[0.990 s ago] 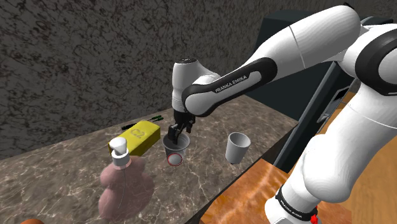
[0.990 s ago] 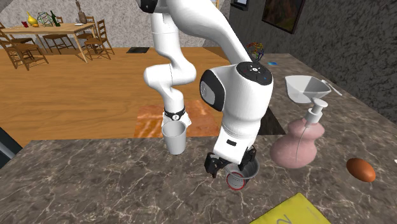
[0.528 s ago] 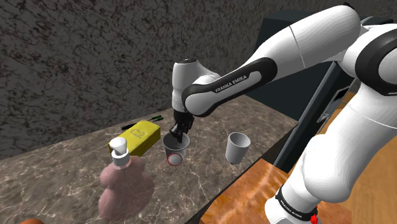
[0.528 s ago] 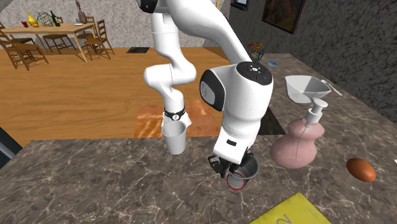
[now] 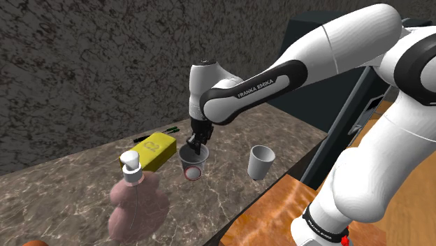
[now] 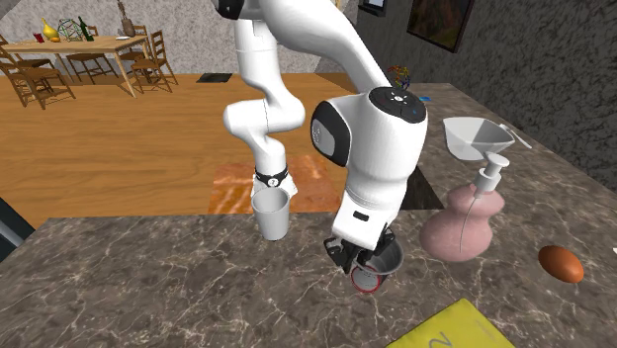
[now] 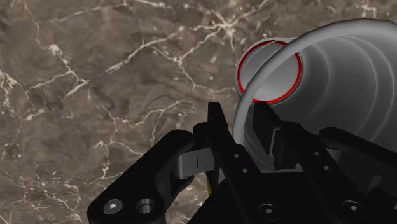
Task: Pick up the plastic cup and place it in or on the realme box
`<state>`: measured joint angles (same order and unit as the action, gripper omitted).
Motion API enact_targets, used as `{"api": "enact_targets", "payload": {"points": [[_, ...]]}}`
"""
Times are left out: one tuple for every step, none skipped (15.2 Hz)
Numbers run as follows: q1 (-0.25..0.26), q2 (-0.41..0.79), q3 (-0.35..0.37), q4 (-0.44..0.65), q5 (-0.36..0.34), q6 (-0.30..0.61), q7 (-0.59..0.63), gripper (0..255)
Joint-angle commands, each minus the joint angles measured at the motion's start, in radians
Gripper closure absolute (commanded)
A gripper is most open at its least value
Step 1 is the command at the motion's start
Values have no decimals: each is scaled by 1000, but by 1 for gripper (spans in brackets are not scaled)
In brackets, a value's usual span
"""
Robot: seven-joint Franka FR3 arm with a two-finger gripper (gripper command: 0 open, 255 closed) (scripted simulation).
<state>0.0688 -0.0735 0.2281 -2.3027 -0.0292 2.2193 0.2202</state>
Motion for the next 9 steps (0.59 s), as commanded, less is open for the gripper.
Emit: {"api": "enact_targets", "payload": {"points": [[0, -13, -1, 12, 4, -24, -4, 255], [0, -20, -1, 19, 6, -38, -6, 255], [0, -27, -2, 26, 8, -52, -8, 255], [0, -33, -2, 33, 10, -65, -10, 255], [0, -39, -3, 41, 12, -79, -11, 255], [0, -45, -3, 48, 13, -92, -13, 255], [0, -51, -4, 56, 15, -106, -15, 255], [0, -57, -4, 65, 16, -120, -16, 255], [0, -62, -5, 73, 18, -133, -18, 255]]}}
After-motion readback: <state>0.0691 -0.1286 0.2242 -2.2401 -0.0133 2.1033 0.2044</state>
